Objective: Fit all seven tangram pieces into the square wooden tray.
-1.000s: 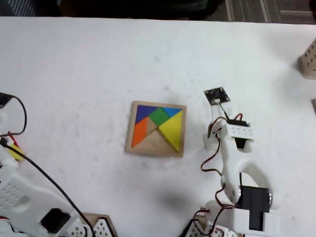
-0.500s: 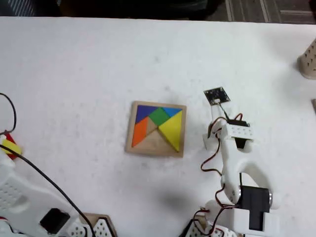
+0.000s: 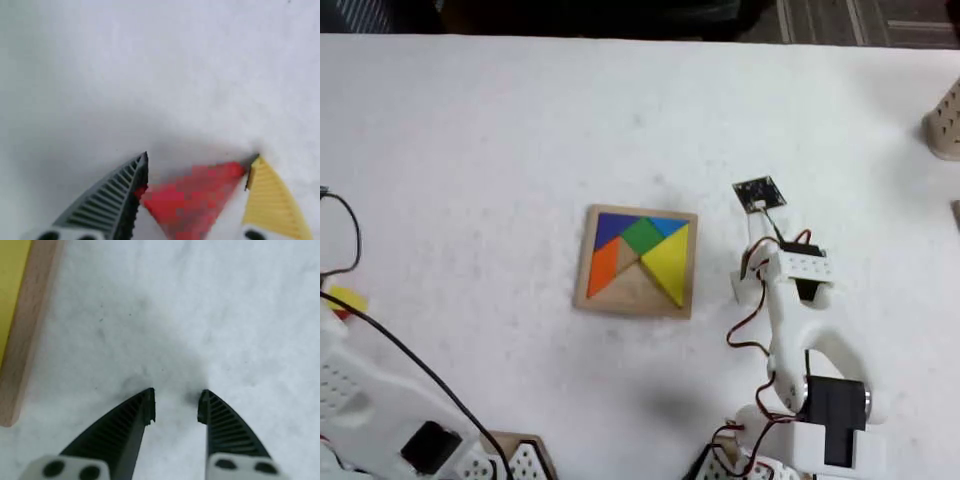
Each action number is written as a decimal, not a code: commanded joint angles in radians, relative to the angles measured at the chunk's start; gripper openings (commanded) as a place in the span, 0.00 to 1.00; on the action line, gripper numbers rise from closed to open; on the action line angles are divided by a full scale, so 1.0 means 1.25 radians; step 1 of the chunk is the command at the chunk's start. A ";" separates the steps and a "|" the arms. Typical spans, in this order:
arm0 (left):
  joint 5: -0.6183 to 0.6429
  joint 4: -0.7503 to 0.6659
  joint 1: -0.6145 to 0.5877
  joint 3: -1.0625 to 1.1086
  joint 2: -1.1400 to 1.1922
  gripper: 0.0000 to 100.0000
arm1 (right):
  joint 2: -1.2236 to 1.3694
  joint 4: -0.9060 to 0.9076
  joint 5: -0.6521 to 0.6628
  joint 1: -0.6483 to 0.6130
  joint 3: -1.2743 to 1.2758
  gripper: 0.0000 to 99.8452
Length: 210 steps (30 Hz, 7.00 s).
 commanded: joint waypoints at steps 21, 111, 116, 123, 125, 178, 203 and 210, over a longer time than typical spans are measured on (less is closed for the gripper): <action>-0.016 0.314 -0.001 0.001 -0.041 0.12 | -0.023 0.009 0.012 -0.029 0.010 0.14; 0.173 -0.047 1.265 0.118 -0.347 0.02 | -0.024 0.009 0.009 0.007 0.004 0.14; 0.227 -0.201 1.264 0.211 -0.441 0.02 | -0.024 0.006 0.009 0.004 0.004 0.14; 0.232 -0.601 1.248 0.519 -0.521 0.02 | -0.024 0.006 0.009 0.004 0.004 0.14; 0.233 -0.690 1.247 0.576 -0.519 0.02 | -0.024 0.006 0.009 0.004 0.004 0.14; 0.890 -0.389 1.302 0.884 -1.023 0.02 | -0.024 0.007 0.011 0.001 0.004 0.14; 0.891 -0.322 1.332 0.824 -0.747 0.02 | -0.024 0.008 0.010 0.001 0.004 0.14; 0.891 -0.276 1.216 0.822 -0.742 0.02 | -0.024 0.008 0.010 0.001 0.004 0.14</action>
